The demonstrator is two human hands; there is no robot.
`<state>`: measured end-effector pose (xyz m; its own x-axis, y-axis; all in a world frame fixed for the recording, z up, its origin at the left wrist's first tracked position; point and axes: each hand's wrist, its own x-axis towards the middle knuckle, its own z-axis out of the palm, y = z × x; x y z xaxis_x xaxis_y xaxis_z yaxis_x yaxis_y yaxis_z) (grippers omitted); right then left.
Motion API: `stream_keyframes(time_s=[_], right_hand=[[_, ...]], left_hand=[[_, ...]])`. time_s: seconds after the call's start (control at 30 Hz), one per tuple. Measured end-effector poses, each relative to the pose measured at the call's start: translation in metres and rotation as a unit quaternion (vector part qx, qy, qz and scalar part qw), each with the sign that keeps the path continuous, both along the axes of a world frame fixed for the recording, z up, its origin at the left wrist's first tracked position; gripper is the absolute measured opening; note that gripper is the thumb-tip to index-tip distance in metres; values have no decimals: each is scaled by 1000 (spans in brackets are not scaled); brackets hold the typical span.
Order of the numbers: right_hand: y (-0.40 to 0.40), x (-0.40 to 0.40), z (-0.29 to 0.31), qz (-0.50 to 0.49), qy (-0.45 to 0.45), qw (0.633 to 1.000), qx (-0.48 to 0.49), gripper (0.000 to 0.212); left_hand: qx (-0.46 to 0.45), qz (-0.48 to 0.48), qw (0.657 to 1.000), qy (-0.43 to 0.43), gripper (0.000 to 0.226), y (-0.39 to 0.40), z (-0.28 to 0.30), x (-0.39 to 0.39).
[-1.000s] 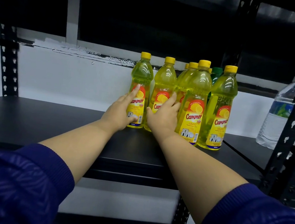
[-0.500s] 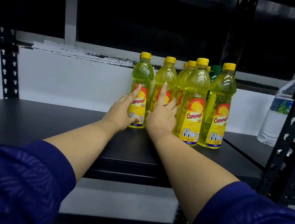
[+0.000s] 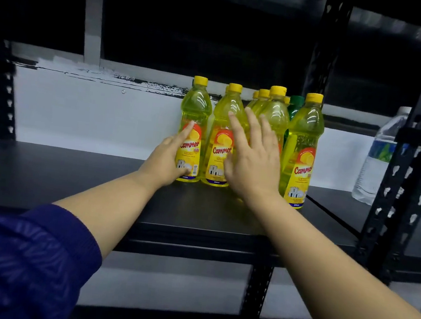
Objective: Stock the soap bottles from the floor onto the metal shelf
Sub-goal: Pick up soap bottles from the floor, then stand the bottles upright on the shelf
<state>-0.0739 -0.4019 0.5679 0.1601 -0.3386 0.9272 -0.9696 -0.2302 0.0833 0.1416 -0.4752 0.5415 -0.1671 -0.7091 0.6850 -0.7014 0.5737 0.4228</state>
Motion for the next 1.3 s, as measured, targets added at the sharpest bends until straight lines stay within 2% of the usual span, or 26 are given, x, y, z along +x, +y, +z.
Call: stream_keyframes(time_s=[0.13,0.5,0.57,0.67,0.77,0.83,0.93,1.03,1.13,1.3], right_hand=[[-11,-30,-6,0,-19,996,83,94],[-6,-36,-22,-2,-42,993,108,97],[-1,-33,-21,-16,-44,993,104,94],[10,-26,-20,-17,-57,990,131,96],[30,-12,-29,18,-57,982,179,91],[47,0,-42,35,-51,977,205,88],[76,24,-61,88,-63,967,230,87],[107,56,-86,153,-47,958,238,85],[133,88,-117,234,-4,950,207,79],[159,137,-190,345,33,912,218,78]], left_hand=[[10,4,1000,-1,117,6,2,-3],[44,-1,999,-3,128,14,4,2],[64,-9,998,1,125,17,5,4],[118,-6,993,14,106,36,11,1],[155,79,984,-40,92,73,26,1],[188,166,961,-116,97,106,27,9],[164,230,940,-189,102,161,7,27],[137,256,935,-203,97,218,-25,48],[116,288,929,-201,93,265,-60,78],[129,339,915,-180,92,327,-124,132]])
